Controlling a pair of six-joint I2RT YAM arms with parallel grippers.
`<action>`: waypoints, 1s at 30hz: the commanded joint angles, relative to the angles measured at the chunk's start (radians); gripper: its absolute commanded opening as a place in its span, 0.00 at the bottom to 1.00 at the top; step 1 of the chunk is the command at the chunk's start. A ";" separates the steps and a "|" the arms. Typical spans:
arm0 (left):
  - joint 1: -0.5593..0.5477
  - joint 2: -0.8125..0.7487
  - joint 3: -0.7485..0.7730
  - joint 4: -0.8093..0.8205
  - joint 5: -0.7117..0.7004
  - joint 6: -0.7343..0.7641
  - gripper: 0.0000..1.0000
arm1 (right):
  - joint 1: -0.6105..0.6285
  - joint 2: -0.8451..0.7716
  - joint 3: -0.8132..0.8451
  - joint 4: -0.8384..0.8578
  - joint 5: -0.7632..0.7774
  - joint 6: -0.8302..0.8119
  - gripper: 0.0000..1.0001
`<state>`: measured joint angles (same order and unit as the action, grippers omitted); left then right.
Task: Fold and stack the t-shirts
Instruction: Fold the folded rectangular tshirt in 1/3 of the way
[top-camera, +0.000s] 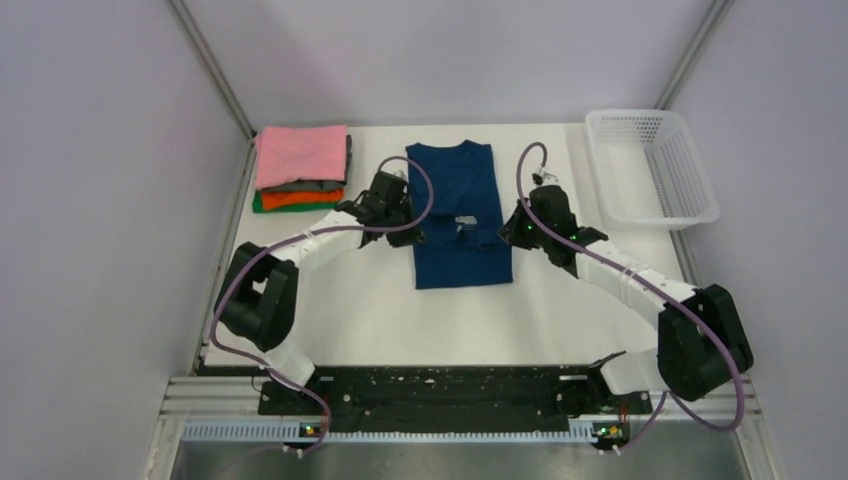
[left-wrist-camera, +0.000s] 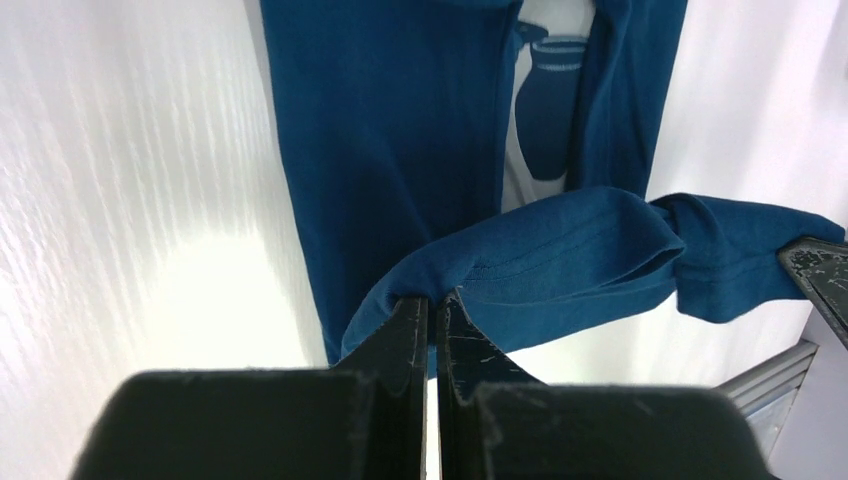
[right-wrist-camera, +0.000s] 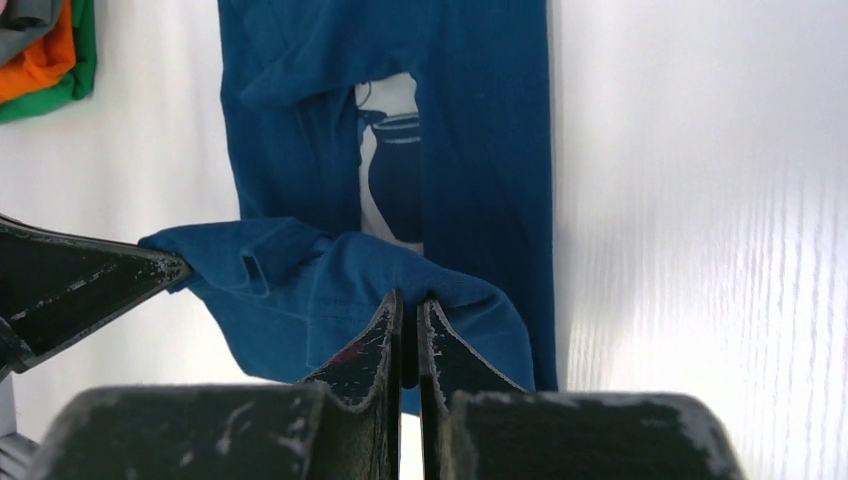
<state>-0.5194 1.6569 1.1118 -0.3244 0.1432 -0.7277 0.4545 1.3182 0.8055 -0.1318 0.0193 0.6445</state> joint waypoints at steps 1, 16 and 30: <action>0.033 0.032 0.074 -0.008 0.030 0.050 0.00 | -0.018 0.086 0.099 0.084 -0.028 -0.053 0.00; 0.099 0.173 0.169 0.011 0.050 0.023 0.05 | -0.112 0.329 0.200 0.202 -0.171 -0.033 0.00; 0.196 0.278 0.501 -0.086 0.122 0.086 0.88 | -0.198 0.455 0.470 0.090 -0.190 -0.057 0.76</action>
<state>-0.3500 1.9717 1.5032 -0.3912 0.2420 -0.6750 0.2691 1.8221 1.1915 -0.0238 -0.1730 0.6281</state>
